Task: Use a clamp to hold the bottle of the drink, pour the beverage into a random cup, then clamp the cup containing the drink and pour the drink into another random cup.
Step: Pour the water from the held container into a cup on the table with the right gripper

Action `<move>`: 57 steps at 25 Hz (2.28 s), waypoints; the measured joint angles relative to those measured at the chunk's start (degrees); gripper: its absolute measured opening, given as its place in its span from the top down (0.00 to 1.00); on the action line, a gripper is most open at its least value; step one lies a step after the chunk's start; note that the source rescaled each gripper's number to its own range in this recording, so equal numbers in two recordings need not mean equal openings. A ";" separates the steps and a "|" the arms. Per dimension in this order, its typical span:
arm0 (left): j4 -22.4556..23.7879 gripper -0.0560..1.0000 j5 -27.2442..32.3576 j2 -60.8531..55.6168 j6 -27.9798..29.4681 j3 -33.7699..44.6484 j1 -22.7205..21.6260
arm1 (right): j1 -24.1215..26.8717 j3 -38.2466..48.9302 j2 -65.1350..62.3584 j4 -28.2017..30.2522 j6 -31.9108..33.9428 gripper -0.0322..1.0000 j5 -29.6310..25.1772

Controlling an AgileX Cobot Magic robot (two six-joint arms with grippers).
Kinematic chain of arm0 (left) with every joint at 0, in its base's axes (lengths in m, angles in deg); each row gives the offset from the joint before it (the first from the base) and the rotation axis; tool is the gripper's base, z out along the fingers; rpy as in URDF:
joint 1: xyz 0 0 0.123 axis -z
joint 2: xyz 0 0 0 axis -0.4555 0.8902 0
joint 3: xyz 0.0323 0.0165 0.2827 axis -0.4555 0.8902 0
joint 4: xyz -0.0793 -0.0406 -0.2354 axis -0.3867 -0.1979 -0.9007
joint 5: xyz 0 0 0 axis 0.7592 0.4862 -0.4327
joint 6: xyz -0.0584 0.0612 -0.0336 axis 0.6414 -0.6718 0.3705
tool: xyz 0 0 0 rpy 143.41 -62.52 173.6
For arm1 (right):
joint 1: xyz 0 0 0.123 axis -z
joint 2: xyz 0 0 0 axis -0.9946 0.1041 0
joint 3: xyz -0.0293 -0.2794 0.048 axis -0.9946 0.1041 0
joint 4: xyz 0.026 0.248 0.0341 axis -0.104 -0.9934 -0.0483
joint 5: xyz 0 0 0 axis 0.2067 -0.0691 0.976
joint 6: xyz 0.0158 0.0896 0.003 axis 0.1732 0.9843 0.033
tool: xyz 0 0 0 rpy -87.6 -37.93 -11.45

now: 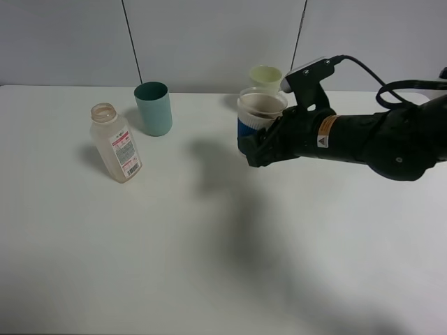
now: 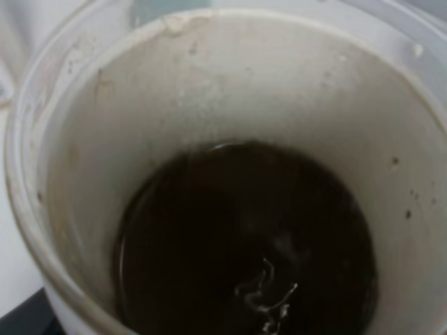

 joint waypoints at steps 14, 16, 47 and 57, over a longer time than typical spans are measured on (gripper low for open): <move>0.00 0.00 0.00 0.00 0.00 0.00 0.00 | 15.44 -1.46 -8.99 27.38 34.19 0.92 -12.51; 0.00 0.00 0.00 0.00 0.00 0.00 0.00 | 15.97 -2.47 -9.22 31.61 38.13 0.92 -15.36; 0.00 0.00 0.00 0.00 -0.07 0.00 0.00 | 9.70 -30.62 8.90 74.92 75.91 0.92 -42.75; 0.00 0.00 0.00 0.00 -0.07 0.00 0.00 | 7.26 -36.37 13.36 70.22 65.77 0.92 -48.88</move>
